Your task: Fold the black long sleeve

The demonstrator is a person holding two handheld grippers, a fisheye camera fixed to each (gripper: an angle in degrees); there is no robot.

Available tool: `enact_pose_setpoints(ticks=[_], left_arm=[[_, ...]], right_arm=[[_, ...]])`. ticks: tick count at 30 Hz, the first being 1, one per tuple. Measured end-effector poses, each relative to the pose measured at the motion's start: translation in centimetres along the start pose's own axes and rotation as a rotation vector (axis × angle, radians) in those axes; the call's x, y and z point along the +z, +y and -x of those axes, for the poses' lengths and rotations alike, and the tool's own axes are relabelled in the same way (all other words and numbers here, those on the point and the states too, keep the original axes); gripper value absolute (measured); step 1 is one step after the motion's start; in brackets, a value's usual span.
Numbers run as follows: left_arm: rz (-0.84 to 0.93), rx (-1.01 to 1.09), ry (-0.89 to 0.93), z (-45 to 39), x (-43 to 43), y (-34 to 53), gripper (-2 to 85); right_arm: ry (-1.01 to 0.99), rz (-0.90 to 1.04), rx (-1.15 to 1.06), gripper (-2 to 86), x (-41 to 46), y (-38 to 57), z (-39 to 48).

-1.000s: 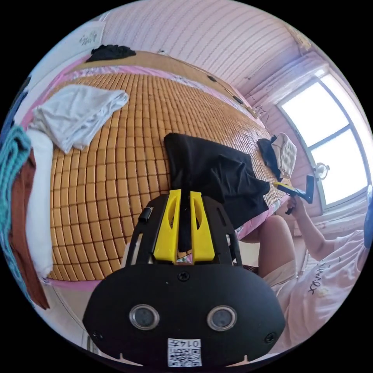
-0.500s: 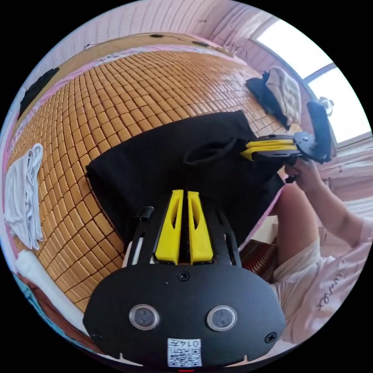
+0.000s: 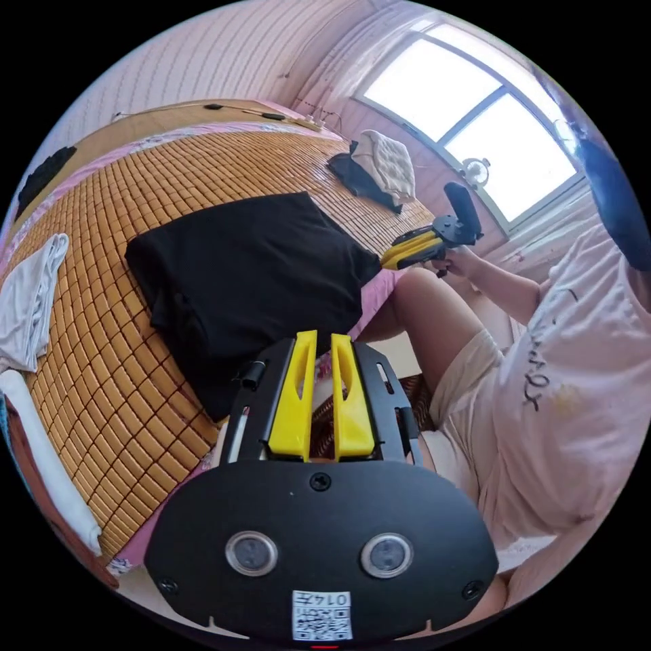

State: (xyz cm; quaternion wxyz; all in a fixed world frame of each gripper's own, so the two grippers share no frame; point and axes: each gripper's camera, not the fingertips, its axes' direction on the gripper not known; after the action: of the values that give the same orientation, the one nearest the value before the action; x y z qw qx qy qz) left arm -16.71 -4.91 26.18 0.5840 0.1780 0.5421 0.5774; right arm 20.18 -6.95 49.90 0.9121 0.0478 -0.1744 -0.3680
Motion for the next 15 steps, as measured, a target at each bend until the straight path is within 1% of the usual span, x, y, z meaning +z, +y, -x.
enact_pose_setpoints(ticks=[4,7,9,10,11,12,13,14,15], left_arm=[[-0.045,0.015,-0.047,-2.2,4.7,-2.1,4.1],[-0.001,0.048,-0.166,-4.2,8.8,-3.0,4.1],[0.086,0.087,-0.276,-5.3,12.0,-2.5,3.1],[0.112,0.097,-0.294,-5.5,12.7,-2.3,2.2],[0.11,0.126,-0.313,-6.0,13.5,-1.7,0.3],[0.103,0.19,-0.323,-6.8,13.9,-1.1,-0.2],[0.126,0.208,-0.333,-7.1,14.2,-0.9,-0.5],[0.115,0.234,-0.348,-7.4,14.5,-0.4,-0.7],[0.106,0.243,-0.344,-7.5,14.9,0.0,-0.8]], right_arm=[[0.061,-0.039,-0.037,1.0,0.6,-5.5,1.7],[0.163,-0.012,-0.048,0.0,1.8,-11.3,2.3],[0.162,0.09,-0.057,-0.2,3.9,-16.5,2.3],[0.152,0.108,-0.063,-0.3,4.5,-17.8,2.4],[0.155,0.121,-0.063,-0.3,5.7,-20.1,2.5],[0.189,0.142,-0.065,-0.4,7.4,-22.0,2.7],[0.212,0.168,-0.069,-0.4,8.4,-22.8,2.8],[0.251,0.272,-0.092,-0.4,11.2,-24.1,2.9],[0.268,0.268,-0.145,-0.3,12.2,-24.8,3.5]])
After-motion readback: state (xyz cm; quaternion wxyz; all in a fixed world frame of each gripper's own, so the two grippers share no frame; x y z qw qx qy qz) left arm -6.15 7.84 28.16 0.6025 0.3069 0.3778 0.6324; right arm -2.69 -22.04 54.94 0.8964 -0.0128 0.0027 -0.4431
